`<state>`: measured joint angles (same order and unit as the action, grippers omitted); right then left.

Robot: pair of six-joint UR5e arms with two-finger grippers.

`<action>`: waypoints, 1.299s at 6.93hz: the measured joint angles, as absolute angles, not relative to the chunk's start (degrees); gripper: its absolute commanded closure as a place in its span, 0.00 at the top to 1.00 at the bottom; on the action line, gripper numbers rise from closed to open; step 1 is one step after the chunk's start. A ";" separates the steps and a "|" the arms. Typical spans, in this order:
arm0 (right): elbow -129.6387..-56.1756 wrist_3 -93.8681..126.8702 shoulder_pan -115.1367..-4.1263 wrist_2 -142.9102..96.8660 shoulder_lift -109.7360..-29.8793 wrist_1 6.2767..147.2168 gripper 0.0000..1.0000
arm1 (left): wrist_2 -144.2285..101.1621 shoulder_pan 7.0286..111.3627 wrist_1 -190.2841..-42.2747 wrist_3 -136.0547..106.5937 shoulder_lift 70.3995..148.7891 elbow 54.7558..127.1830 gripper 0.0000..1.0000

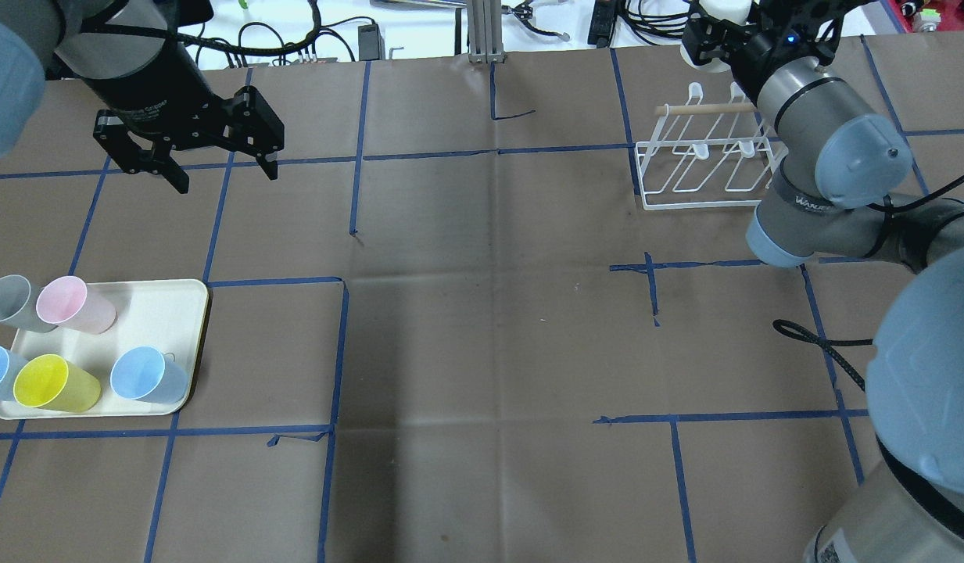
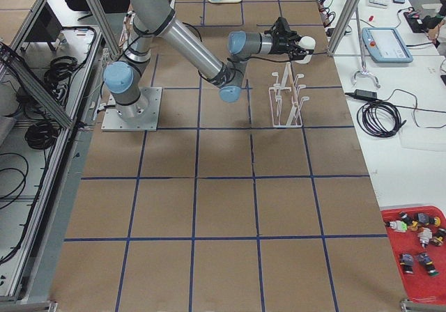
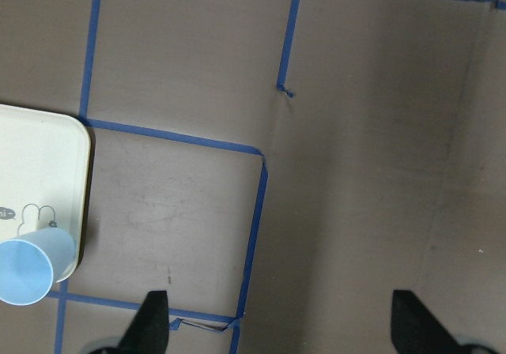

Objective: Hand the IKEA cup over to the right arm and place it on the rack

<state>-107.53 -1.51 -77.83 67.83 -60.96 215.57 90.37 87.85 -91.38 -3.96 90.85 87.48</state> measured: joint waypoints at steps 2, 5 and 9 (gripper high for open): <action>-105.25 -2.19 -77.42 67.78 -57.47 216.02 0.09 | 90.67 87.10 -91.34 -0.56 90.11 88.76 0.99; -102.88 -2.28 -77.03 67.41 -53.75 216.12 0.09 | 90.52 76.03 -89.73 12.01 86.70 96.94 0.99; -103.02 -2.20 -77.07 67.13 -52.79 216.02 0.09 | 90.61 61.43 -83.55 26.69 79.45 112.39 0.99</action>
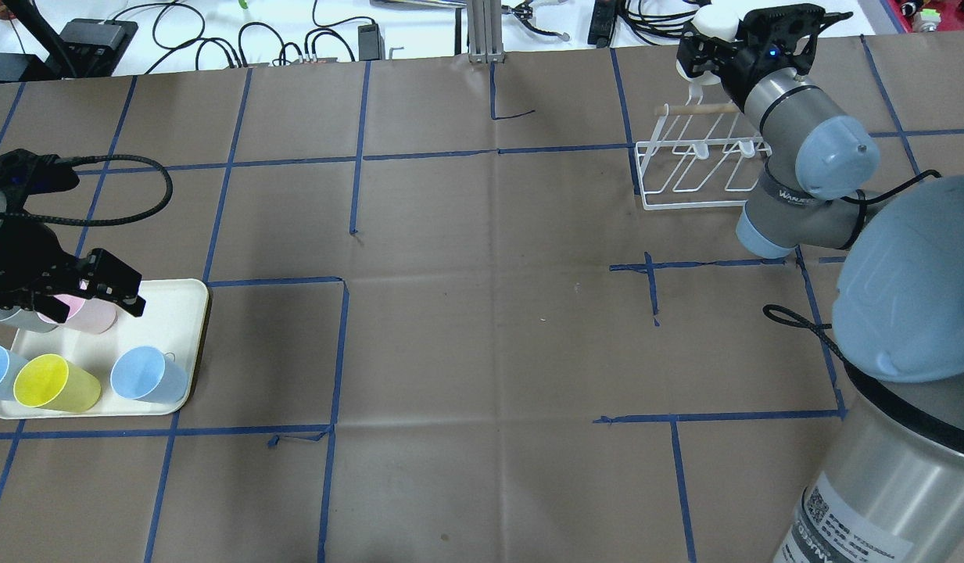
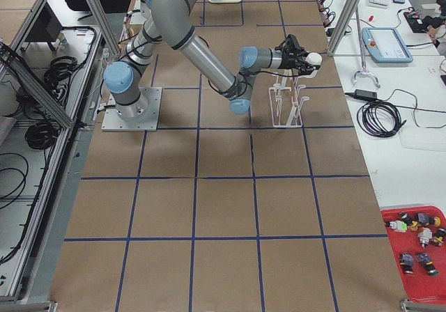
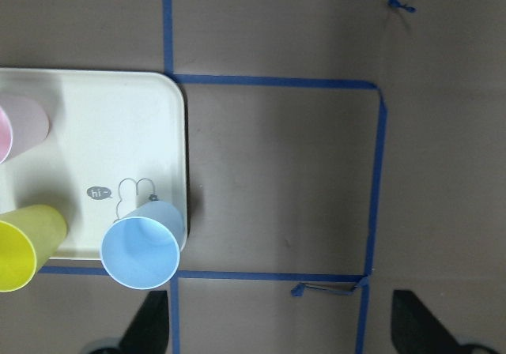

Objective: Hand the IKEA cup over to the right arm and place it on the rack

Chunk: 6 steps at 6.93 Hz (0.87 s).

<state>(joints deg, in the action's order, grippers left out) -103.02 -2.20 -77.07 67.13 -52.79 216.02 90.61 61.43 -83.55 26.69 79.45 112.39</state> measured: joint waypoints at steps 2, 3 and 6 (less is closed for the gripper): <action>-104.18 -2.17 -77.15 67.09 -52.60 216.02 0.09 | 90.66 60.16 -80.89 27.97 77.99 116.66 0.99; -104.70 -2.11 -77.16 67.07 -52.57 215.90 0.10 | 90.76 59.91 -77.04 28.26 78.28 119.32 0.99; -105.45 -1.80 -77.20 67.18 -52.53 215.53 0.13 | 91.88 59.62 -63.50 28.74 80.77 127.46 0.99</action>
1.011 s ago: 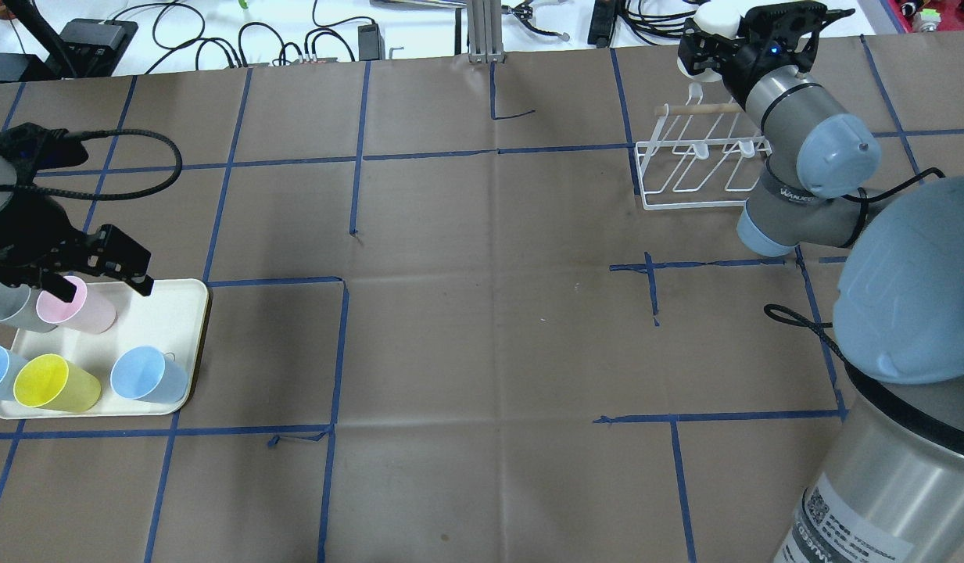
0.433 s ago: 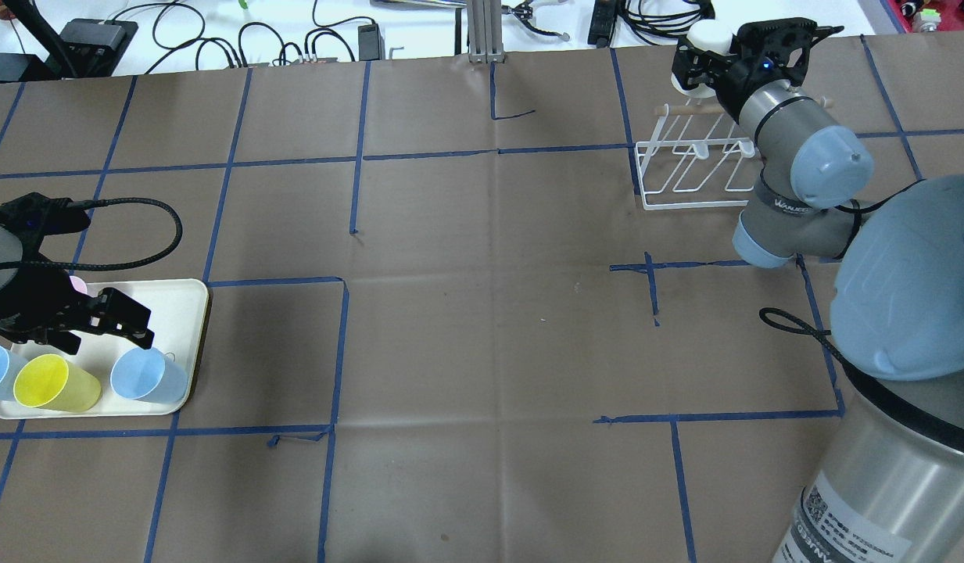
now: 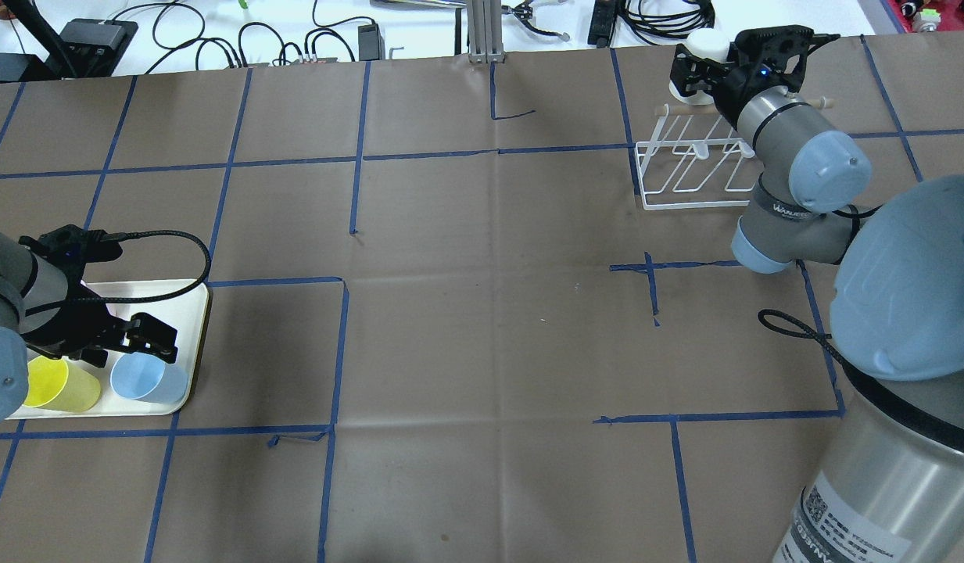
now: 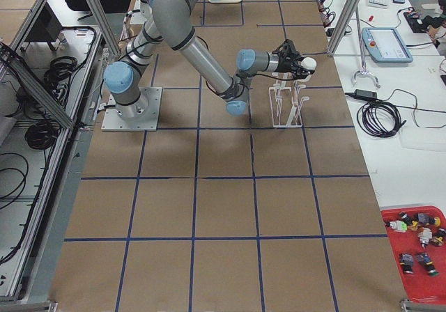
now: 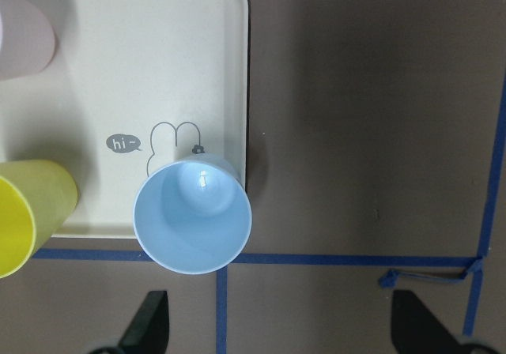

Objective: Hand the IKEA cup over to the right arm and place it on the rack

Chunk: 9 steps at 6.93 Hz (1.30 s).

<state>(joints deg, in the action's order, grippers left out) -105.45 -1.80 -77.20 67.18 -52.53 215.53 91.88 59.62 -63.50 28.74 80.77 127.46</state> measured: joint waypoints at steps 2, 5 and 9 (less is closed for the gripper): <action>-106.12 -1.69 -77.37 67.19 -52.22 215.38 0.25 | 93.31 59.59 -60.19 28.74 83.47 129.43 0.98; -106.53 -1.50 -77.43 67.01 -52.27 215.33 0.99 | 93.67 59.61 -56.60 30.59 86.53 131.07 0.90; -106.06 -1.32 -77.46 66.86 -53.13 212.40 1.00 | 93.99 59.59 -56.09 33.43 87.31 130.80 0.00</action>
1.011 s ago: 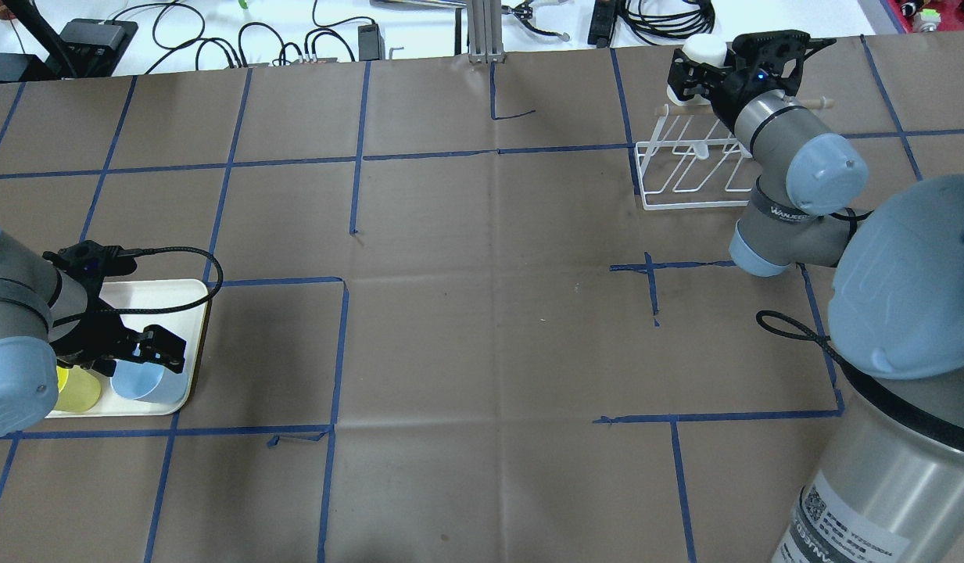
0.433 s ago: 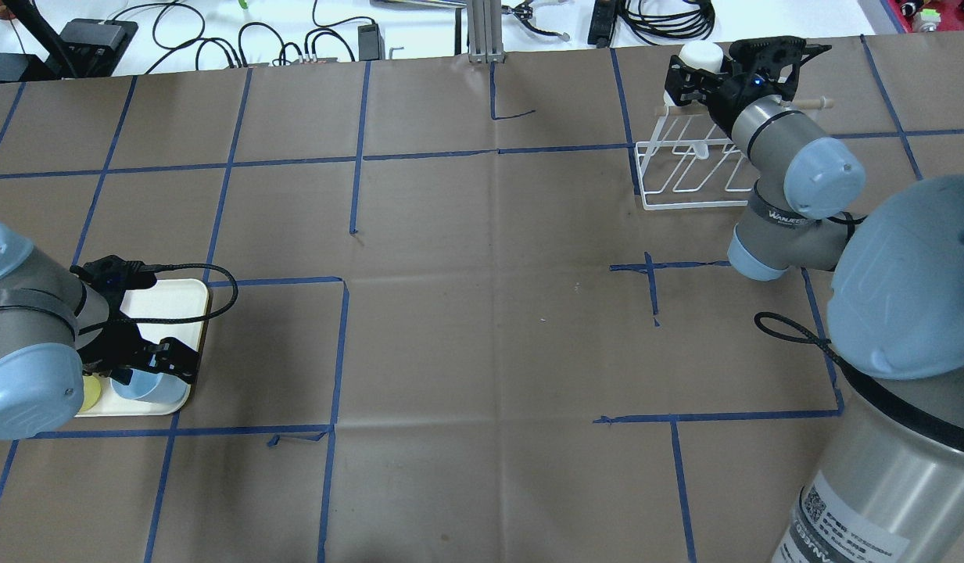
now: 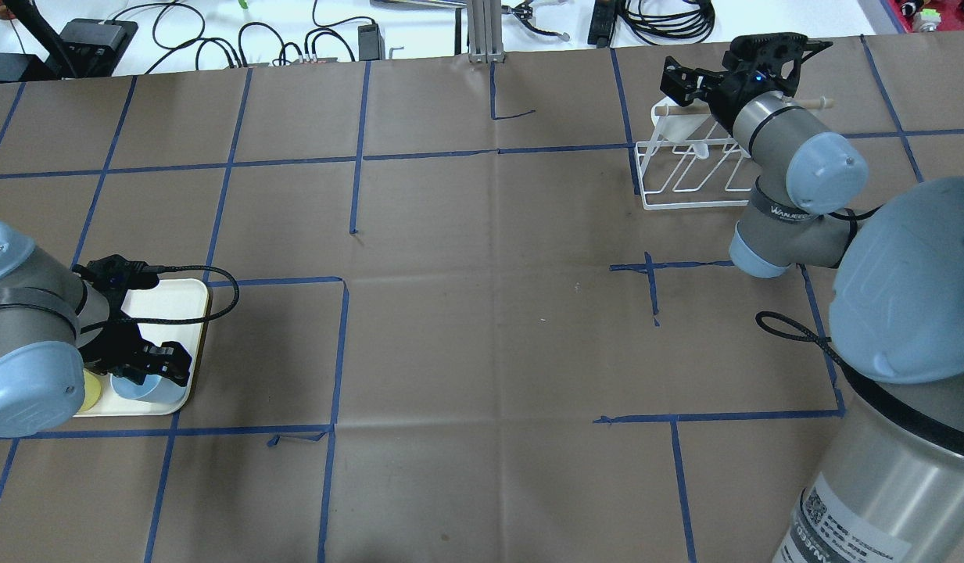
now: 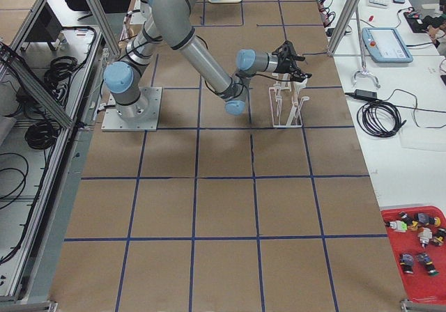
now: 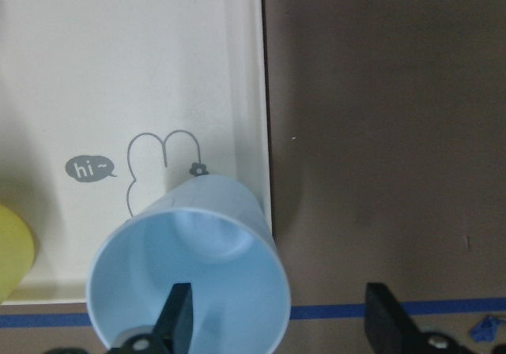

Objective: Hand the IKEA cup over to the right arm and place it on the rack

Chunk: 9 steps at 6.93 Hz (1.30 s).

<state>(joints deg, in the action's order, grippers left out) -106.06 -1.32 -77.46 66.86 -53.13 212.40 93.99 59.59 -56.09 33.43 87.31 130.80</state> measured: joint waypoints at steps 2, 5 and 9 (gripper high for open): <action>-105.78 -1.32 -77.50 64.84 -55.65 209.84 1.00 | 94.36 59.59 -56.30 33.28 87.28 130.55 0.00; -106.11 -1.38 -77.87 63.73 -62.17 208.78 1.00 | 95.54 59.59 -56.62 32.98 86.70 130.05 0.00; -106.09 -1.33 -78.83 63.69 -70.08 197.95 1.00 | 95.98 60.01 -71.99 30.37 86.44 115.67 0.00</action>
